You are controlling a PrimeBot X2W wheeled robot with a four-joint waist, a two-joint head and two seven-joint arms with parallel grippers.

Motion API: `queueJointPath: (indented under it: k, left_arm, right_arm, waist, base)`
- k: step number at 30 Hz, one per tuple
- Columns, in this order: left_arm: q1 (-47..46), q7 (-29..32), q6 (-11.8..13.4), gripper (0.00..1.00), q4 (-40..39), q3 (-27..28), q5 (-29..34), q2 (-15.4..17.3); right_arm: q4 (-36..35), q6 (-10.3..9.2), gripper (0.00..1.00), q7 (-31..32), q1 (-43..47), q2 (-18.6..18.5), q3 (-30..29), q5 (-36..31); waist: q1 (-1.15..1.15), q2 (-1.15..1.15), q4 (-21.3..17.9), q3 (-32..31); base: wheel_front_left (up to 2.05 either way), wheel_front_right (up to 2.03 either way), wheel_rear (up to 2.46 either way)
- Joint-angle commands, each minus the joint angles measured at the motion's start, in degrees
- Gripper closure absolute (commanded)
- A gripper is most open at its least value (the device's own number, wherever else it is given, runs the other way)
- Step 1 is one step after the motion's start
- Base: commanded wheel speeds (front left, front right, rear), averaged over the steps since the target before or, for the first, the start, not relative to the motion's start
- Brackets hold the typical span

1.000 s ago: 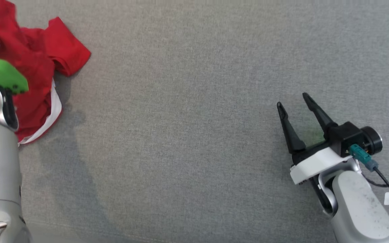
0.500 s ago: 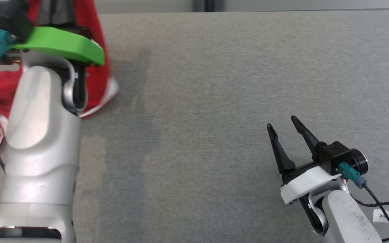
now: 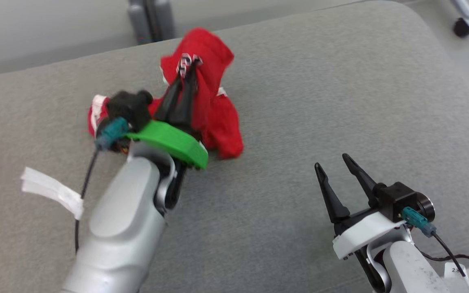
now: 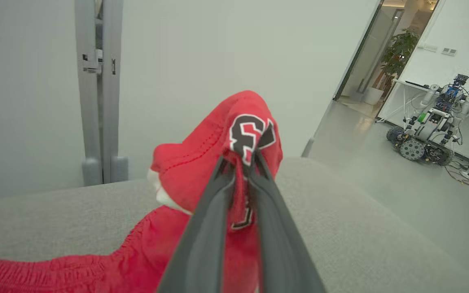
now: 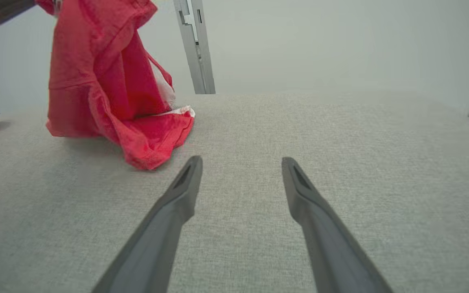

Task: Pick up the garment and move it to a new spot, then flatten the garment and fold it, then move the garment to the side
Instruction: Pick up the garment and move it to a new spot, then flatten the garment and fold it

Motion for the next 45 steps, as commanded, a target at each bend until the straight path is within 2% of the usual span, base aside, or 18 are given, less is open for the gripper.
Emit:
queueJointPath:
  k: [1,8,14,22,26,35,45]
  left_arm:
    - [1.6,0.0,0.8,0.00,0.5,-1.0,-0.2,0.3]
    - [8.6,0.0,3.6,0.00,0.0,-0.9,1.6,0.3]
    - [16.2,0.0,6.6,0.00,-2.9,5.6,8.0,0.3]
    - [27.2,0.0,6.2,0.00,-7.2,14.9,15.3,0.3]
    - [32.9,0.0,6.6,0.00,-9.7,19.4,15.0,0.2]
    - [40.1,0.0,7.6,0.00,-11.6,21.4,13.8,0.2]
    - [37.8,0.0,8.6,0.00,-12.5,18.9,12.4,0.2]
  right_arm:
    - [0.2,-0.08,0.00,0.0,0.8,-0.1,0.0,0.4]
    - [0.3,-0.08,0.00,0.0,2.1,-0.1,-1.5,0.1]
    - [0.5,-0.08,0.00,0.0,3.3,-0.2,-2.9,-0.5]
    - [1.1,-0.08,0.00,0.0,6.3,-0.2,-4.5,-0.6]
    - [1.5,-0.08,0.00,0.0,8.3,-0.2,-5.1,-0.4]
    - [2.8,-0.08,0.00,0.0,10.8,-0.2,-7.3,-0.5]
    - [6.1,-0.08,0.00,0.0,4.7,-0.2,-9.5,-3.3]
  waist:
    - [0.00,0.00,-4.7,-1.3]
    - [0.00,0.00,-3.7,-2.1]
    - [0.00,0.00,-0.4,-4.5]
    - [0.00,0.00,3.5,-8.5]
    - [0.00,0.00,4.8,-9.8]
    - [0.00,0.00,6.6,-9.8]
    - [0.00,0.00,9.3,-6.4]
  base:
    - [0.00,0.00,0.00]
    - [0.00,0.00,0.00]
    - [0.00,0.00,0.00]
    - [0.00,0.00,0.00]
    - [0.00,0.00,0.00]
    - [0.00,0.00,0.00]
    - [0.00,0.00,0.00]
